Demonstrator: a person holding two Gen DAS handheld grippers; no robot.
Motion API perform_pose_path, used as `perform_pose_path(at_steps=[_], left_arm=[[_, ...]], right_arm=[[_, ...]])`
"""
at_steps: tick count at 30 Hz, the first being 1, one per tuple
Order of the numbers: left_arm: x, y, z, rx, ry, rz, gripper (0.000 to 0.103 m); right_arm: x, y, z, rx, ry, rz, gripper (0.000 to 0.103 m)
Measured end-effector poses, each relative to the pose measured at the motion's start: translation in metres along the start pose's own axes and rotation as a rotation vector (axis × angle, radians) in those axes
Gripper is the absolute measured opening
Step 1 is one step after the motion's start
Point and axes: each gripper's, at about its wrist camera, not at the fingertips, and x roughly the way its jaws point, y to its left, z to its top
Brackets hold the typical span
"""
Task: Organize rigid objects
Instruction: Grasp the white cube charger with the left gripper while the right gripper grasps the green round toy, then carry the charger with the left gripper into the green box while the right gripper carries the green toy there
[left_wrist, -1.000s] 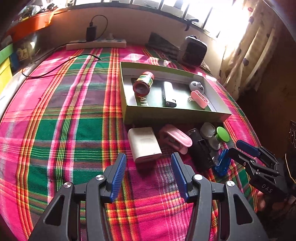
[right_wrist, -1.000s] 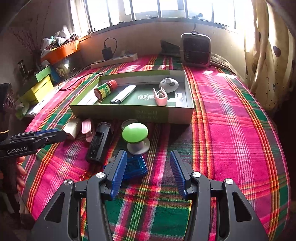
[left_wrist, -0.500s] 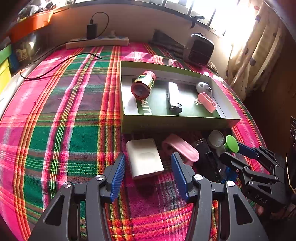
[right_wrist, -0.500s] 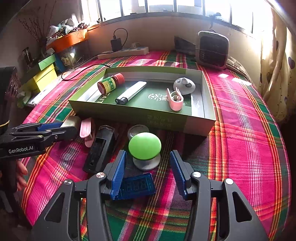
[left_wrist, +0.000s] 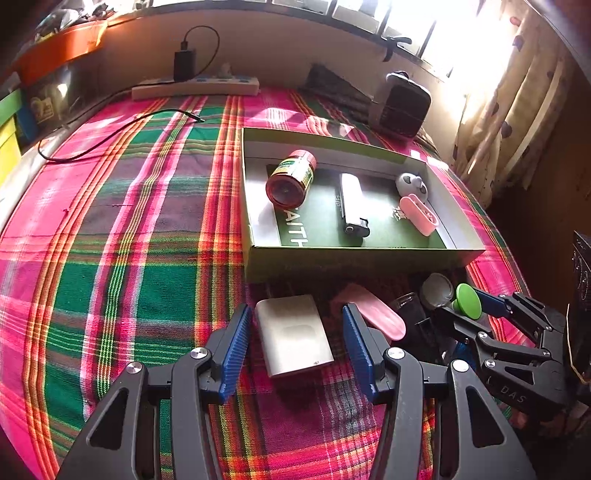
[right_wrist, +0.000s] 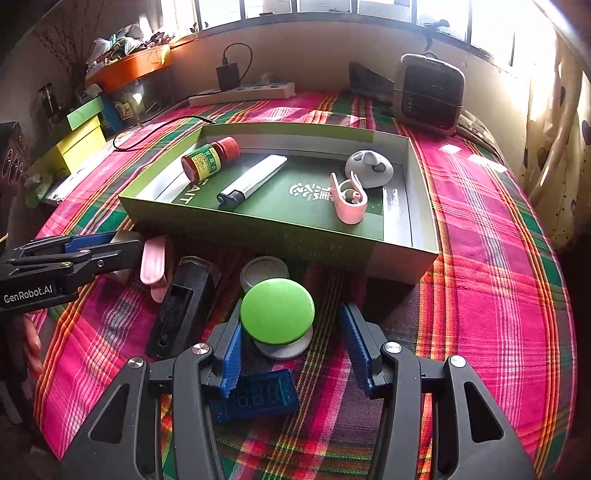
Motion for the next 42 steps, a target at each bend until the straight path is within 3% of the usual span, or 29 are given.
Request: perform_pose_path(at_steps=[7,10,13,18,42], left_arm=[[-0.001,0.000,-0.001,0.010,-0.007,0.013,0.049],[-0.001,-0.001,-0.002,0.019,-0.006,0.033,0.042],[-0.002,0.002,-0.003,0.007,-0.010,0.030,0.038],[-0.003,0.003,-0.004,0.006,-0.012,0.031,0.036],[-0.004,0.003,-0.006,0.009,-0.013,0.034,0.035]], right_arm=[[-0.002,-0.003,-0.001,0.020,-0.004,0.018,0.050],[-0.002,-0.004,-0.001,0.023,-0.006,0.020,0.049],[-0.003,-0.005,-0.002,0.024,-0.007,0.015,0.038],[-0.004,-0.008,-0.002,0.034,-0.010,0.019,0.034],[-0.007,-0.011,-0.005,0.057,-0.017,0.018,0.033]])
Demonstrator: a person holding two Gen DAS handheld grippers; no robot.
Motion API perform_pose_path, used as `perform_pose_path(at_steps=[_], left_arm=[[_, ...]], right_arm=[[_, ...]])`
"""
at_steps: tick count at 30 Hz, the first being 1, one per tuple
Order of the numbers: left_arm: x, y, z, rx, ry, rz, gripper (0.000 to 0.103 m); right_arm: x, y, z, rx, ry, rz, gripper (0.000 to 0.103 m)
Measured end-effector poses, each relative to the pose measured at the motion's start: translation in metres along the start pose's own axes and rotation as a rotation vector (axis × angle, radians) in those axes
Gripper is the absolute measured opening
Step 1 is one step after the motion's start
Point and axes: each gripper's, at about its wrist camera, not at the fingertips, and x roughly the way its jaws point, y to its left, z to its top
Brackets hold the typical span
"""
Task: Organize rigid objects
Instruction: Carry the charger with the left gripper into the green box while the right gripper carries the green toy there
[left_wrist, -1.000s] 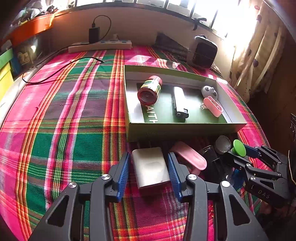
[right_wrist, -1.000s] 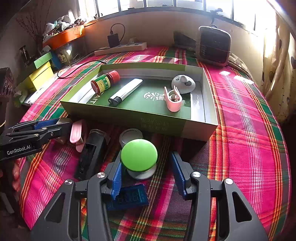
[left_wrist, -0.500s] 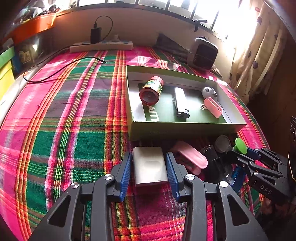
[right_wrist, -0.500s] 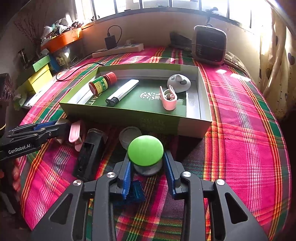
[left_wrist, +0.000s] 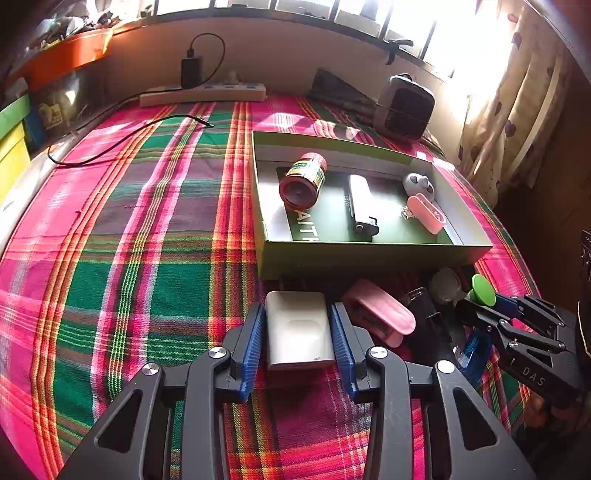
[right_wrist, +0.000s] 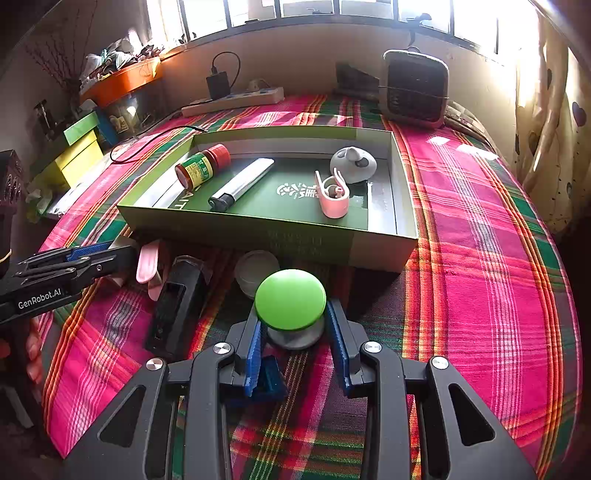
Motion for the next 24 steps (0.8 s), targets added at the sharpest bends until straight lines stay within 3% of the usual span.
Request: perform_pose_path(at_steps=[2,3,4,24], left_arm=[[0.000,0.000,0.000,0.003,-0.002,0.002,0.034],[-0.001,0.000,0.000,0.004,-0.003,0.002,0.034],[-0.002,0.001,0.001,0.002,-0.003,0.001,0.034],[-0.008,0.004,0.000,-0.004,-0.011,0.010,0.034]], right_arm=[[-0.002,-0.001,0.000,0.003,-0.012,-0.003,0.029],[-0.004,-0.002,0.001,0.003,-0.020,0.003,0.020],[-0.005,-0.002,0.001,0.003,-0.019,0.004,0.018],[-0.013,-0.003,0.001,0.010,-0.046,0.010,0.018]])
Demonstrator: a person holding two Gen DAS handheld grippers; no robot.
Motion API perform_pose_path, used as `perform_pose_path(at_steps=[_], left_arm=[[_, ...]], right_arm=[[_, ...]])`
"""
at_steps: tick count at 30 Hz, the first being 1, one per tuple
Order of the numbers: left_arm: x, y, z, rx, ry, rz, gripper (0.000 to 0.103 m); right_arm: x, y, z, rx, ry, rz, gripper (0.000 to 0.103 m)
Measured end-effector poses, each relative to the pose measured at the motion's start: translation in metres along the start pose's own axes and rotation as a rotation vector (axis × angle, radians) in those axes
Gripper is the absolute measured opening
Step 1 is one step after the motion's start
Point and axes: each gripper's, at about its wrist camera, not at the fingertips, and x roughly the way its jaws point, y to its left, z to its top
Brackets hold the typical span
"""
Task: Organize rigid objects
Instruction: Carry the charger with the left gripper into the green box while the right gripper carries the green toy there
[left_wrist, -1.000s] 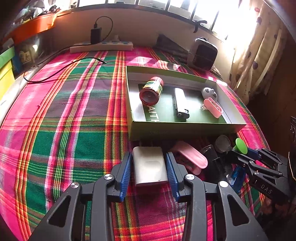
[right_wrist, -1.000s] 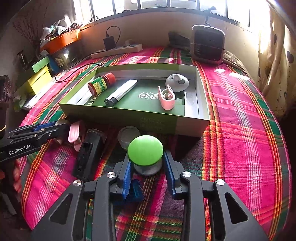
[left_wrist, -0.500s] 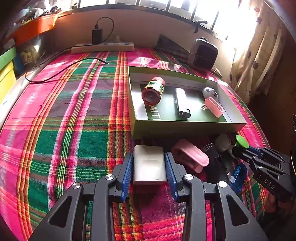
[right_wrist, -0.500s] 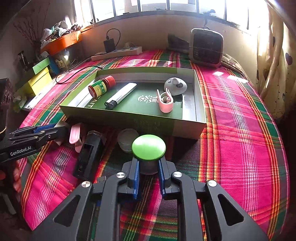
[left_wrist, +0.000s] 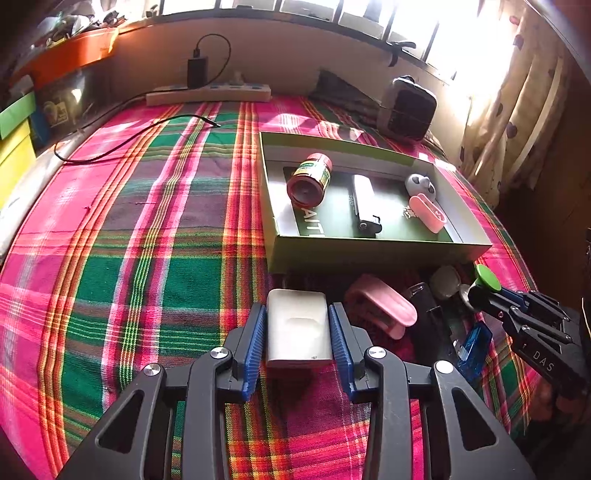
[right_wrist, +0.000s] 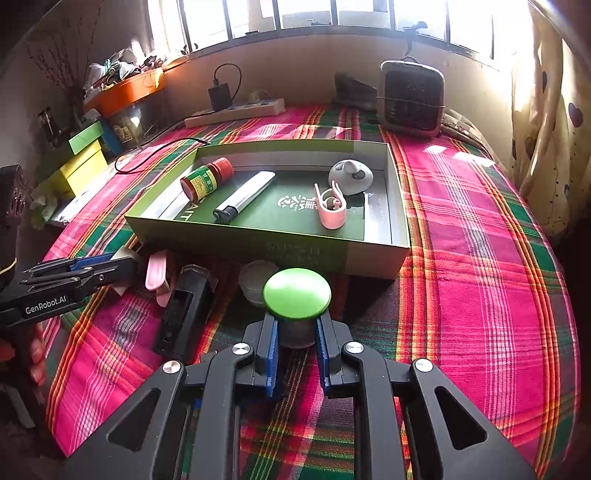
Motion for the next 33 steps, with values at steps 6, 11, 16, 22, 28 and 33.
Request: perform_pose_path(at_steps=[6,11,16,22,28,33], left_arm=[[-0.016,-0.003,0.005,0.016,-0.035,0.001,0.034],[-0.027,-0.009,0.015,0.029,-0.059,-0.019,0.034],[-0.030,-0.014,0.024,0.037,-0.069,-0.031,0.034],[-0.027,-0.019,0.036,0.052,-0.075,-0.049,0.034],[-0.018,-0.023,0.046,0.059,-0.067,-0.058,0.034],[-0.008,-0.026,0.054,0.060,-0.059,-0.072,0.034]], right_arm=[[-0.011,0.000,0.008,-0.010,-0.032,0.001,0.018],[-0.020,0.000,0.022,-0.017,-0.064,0.005,0.018],[-0.025,0.001,0.037,-0.030,-0.088,0.021,0.018],[-0.018,0.000,0.058,-0.038,-0.095,0.049,0.018],[-0.001,0.001,0.079,-0.056,-0.083,0.070,0.018],[0.015,0.003,0.093,-0.076,-0.077,0.085,0.018]])
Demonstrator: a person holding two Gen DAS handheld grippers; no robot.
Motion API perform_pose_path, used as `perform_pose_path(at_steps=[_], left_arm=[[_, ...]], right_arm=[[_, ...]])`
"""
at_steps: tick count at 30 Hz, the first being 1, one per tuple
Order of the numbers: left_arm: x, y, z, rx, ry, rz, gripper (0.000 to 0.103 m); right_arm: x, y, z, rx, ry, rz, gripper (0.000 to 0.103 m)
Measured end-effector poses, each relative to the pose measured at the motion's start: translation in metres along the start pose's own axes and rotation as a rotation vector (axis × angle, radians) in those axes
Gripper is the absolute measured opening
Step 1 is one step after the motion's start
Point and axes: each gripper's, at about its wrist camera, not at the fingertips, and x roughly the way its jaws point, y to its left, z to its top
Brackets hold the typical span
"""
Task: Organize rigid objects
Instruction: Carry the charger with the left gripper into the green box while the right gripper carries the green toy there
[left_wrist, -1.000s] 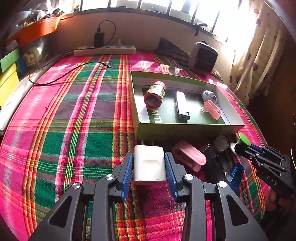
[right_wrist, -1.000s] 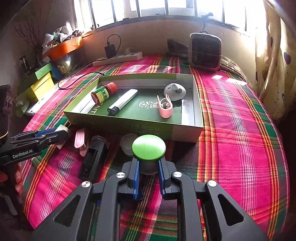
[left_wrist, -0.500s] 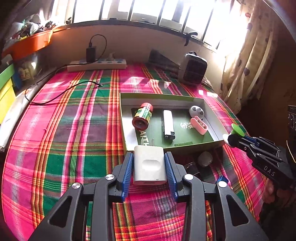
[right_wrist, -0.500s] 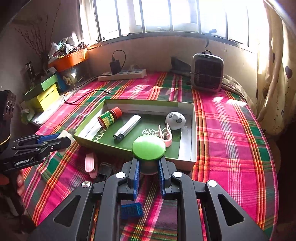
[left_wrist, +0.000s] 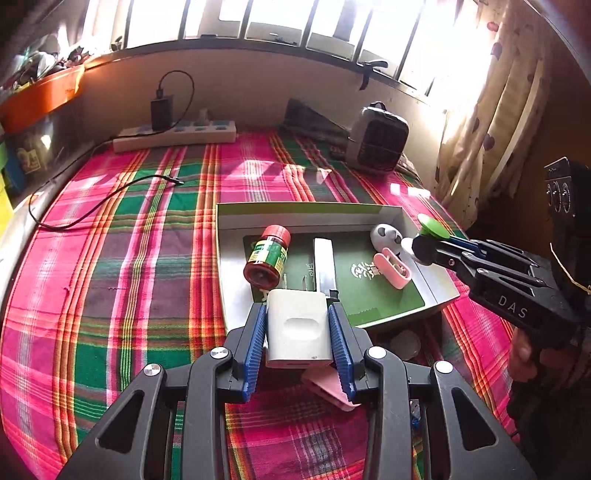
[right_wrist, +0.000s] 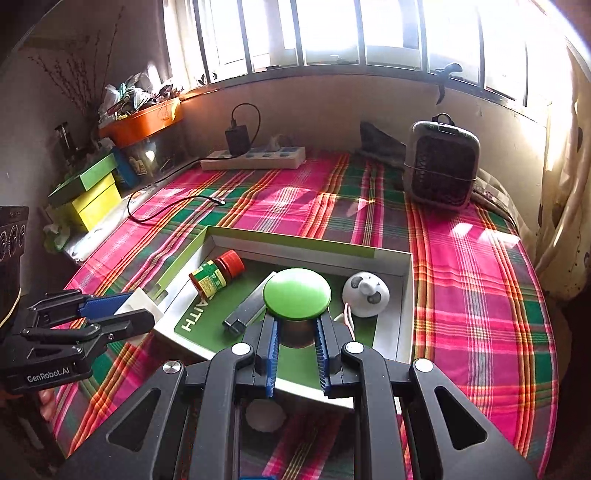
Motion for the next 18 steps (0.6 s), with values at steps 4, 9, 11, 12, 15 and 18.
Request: perform_pose_path(at_steps=[4,9,11,12,15,18], left_arm=[[0.011,-0.002,0.004,0.003,0.014,-0.007,0.034],[0.026,-0.001,0.009,0.001,0.033,-0.011,0.034],[0.030,-0.002,0.011,0.006,0.037,-0.011,0.034],[0.032,-0.002,0.011,0.007,0.041,-0.010,0.034],[0.039,-0.001,0.013,0.007,0.048,-0.011,0.034],[0.044,0.000,0.015,0.009,0.054,-0.011,0.034]], right_arm=[[0.018,-0.003,0.007,0.002,0.023,0.007,0.018],[0.038,-0.006,0.010,0.002,0.055,0.004,0.018],[0.045,-0.008,0.011,0.006,0.066,0.009,0.018],[0.047,-0.008,0.011,0.008,0.070,0.014,0.018],[0.055,-0.009,0.013,0.007,0.080,0.015,0.018],[0.061,-0.009,0.014,0.002,0.088,0.014,0.018]])
